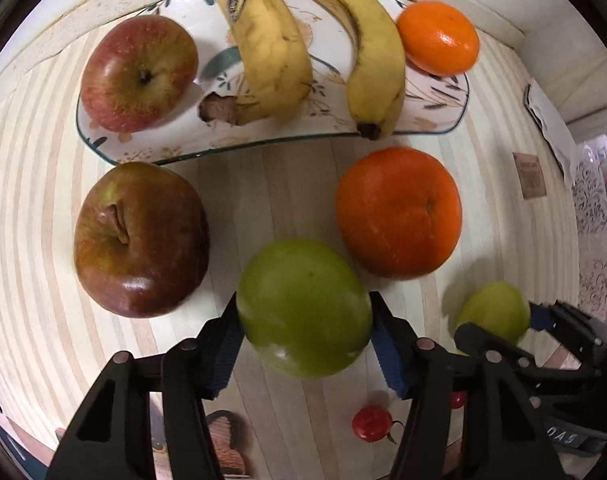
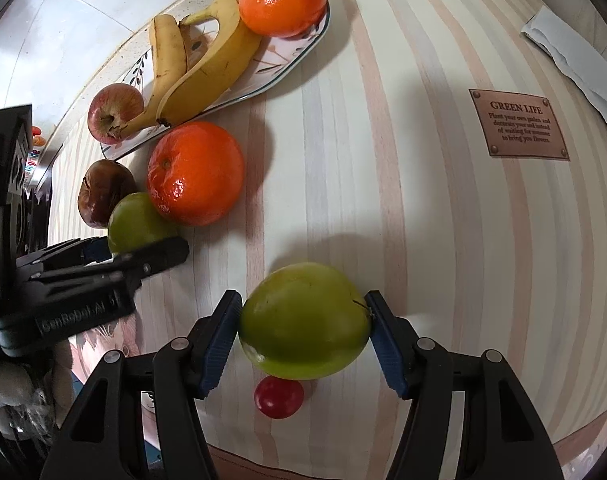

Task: Organize fruits
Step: 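Grasp a green apple with the left gripper while the right grasps another, then lift both green apples off the tablecloth toward the plate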

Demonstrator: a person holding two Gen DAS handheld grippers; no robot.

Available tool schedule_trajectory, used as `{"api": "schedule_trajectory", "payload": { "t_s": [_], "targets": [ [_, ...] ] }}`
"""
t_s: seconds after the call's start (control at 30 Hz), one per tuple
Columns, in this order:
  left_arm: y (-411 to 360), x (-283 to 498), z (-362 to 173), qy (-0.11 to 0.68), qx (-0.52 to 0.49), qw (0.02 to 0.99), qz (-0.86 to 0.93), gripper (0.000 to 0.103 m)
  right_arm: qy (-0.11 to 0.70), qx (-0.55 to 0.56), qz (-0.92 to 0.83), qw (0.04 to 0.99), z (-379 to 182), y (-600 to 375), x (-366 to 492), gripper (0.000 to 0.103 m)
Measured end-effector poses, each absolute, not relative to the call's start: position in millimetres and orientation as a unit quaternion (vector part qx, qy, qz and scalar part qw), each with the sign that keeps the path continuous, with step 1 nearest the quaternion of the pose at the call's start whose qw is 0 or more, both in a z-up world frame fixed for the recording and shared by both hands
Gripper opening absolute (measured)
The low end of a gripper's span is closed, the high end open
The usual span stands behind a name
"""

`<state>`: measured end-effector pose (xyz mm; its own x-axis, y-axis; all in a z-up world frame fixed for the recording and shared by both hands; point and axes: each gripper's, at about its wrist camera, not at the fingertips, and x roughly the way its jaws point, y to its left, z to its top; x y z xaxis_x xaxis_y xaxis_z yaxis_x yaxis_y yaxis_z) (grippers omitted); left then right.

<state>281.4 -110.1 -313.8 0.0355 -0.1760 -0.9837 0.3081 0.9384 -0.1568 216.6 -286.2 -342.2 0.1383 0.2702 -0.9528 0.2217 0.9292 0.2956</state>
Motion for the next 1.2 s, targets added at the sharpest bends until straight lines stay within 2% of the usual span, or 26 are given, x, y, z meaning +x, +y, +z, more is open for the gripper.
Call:
{"api": "schedule_trajectory", "payload": {
  "t_s": [0.2,0.47,0.53,0.57,0.6,0.77,1.0,1.2],
  "targets": [
    [-96,294,-291,0.672,0.003,0.720,-0.176,0.060,0.657,0.195,0.019,0.728,-342,-295,213,0.066],
    [-75,317,-294,0.685,-0.037,0.708,-0.169,0.067,0.655,0.196,0.020,0.730,-341,-298,213,0.066],
    [-79,313,-292,0.680,-0.029,0.713,-0.170,0.064,0.655,0.197,0.020,0.730,-340,-298,213,0.066],
    [-85,314,-294,0.678,-0.023,0.716,-0.166,0.057,0.654,0.198,0.020,0.730,-340,-298,212,0.066],
    [-96,314,-298,0.673,-0.015,0.721,-0.163,0.055,0.654,0.198,0.020,0.730,-340,-298,212,0.066],
    [-92,304,-298,0.678,-0.015,0.716,-0.164,0.054,0.659,0.196,0.022,0.726,-340,-298,208,0.065],
    [-77,252,-300,0.692,0.041,0.704,-0.156,0.055,0.671,0.172,0.037,0.721,-338,-294,197,0.065],
    [-72,251,-316,0.698,0.012,0.702,-0.137,0.055,0.676,0.160,0.039,0.718,-339,-290,198,0.066]
  ]
}}
